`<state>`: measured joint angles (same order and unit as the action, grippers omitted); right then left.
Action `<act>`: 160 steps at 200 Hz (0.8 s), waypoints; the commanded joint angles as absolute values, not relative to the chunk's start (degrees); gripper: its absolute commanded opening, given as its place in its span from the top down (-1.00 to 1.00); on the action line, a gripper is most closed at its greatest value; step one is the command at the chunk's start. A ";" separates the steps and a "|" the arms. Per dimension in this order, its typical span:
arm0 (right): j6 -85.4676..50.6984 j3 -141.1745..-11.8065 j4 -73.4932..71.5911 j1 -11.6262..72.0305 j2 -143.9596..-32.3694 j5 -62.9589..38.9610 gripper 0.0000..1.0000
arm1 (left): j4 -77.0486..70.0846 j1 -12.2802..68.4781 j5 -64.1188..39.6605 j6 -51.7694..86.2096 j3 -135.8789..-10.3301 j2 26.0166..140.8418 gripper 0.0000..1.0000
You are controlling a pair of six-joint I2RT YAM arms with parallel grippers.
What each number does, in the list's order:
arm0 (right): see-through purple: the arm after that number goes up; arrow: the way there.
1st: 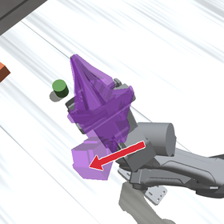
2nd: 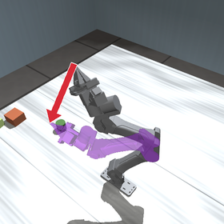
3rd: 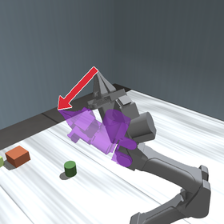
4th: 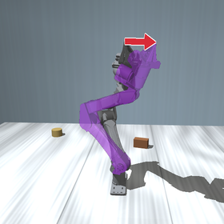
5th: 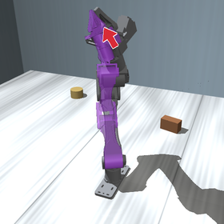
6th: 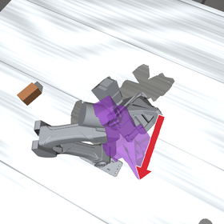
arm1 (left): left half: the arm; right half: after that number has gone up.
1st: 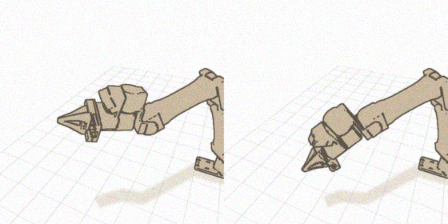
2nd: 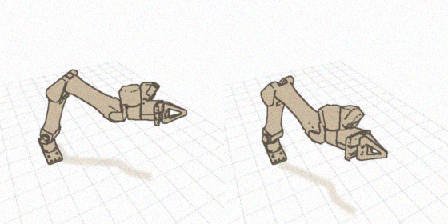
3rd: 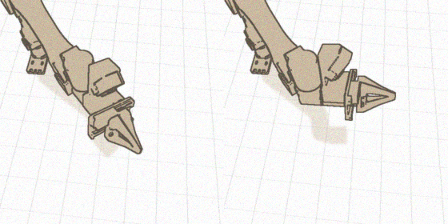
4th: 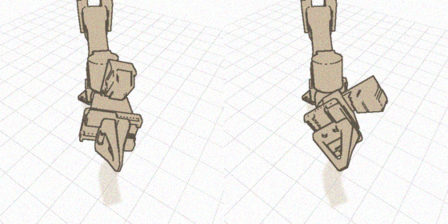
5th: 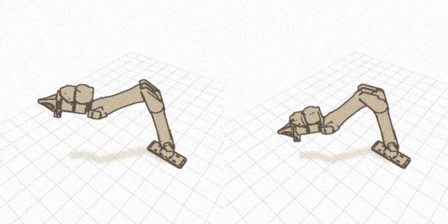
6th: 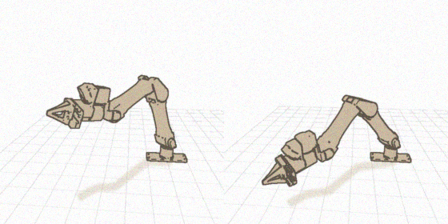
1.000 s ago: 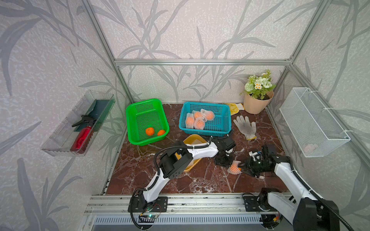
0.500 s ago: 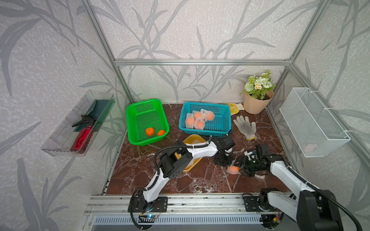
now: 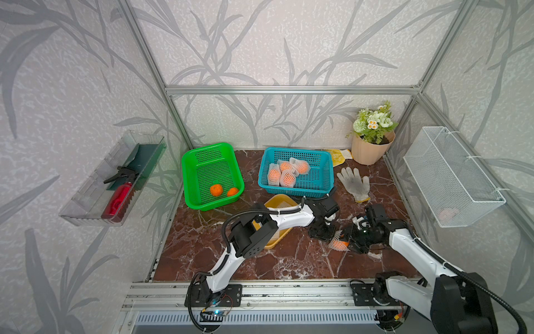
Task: Remove foam nets from oranges
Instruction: Pick up the orange from the center of the board, then remove the foam net from the orange.
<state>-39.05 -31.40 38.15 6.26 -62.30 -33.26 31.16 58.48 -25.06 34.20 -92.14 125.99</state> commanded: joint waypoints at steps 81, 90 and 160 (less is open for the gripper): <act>-38.76 -35.72 43.06 0.86 -58.85 -37.66 0.11 | 11.64 54.36 -28.46 42.18 -74.97 108.64 0.58; -39.56 -35.60 41.72 0.51 -58.75 -38.81 0.11 | 7.75 53.83 -29.64 43.38 -72.80 106.10 0.38; -63.44 -27.73 8.77 -1.40 -60.66 -55.92 0.16 | -30.13 49.37 -30.01 63.47 -54.14 97.82 -0.45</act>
<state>-50.50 -30.74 26.28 -0.89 -60.07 -47.40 -13.69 50.59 -30.09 54.11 -58.02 97.95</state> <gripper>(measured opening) 0.520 0.717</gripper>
